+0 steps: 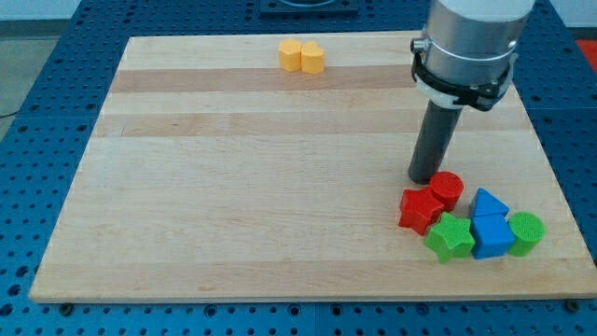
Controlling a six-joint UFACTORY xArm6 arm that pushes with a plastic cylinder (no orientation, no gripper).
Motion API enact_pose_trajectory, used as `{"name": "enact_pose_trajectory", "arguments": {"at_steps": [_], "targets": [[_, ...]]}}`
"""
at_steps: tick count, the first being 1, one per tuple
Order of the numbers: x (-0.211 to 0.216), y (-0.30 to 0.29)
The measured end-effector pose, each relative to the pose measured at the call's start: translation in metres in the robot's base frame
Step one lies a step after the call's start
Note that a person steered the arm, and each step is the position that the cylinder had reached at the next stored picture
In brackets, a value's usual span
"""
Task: Move yellow hexagon slightly down and right
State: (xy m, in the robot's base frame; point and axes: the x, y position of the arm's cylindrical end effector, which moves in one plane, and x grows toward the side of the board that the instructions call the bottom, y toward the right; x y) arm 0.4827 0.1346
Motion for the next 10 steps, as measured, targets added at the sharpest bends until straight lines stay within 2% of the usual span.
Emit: {"name": "enact_pose_trajectory", "arguments": {"at_steps": [3,4,5,6,7,8,9,10], "targets": [[0.03,0.008],[0.026,0.006],[0.003,-0.015],[-0.02,-0.061],[-0.034,-0.145],[-0.082,-0.218],[-0.176,-0.253],[-0.254,-0.246]]}}
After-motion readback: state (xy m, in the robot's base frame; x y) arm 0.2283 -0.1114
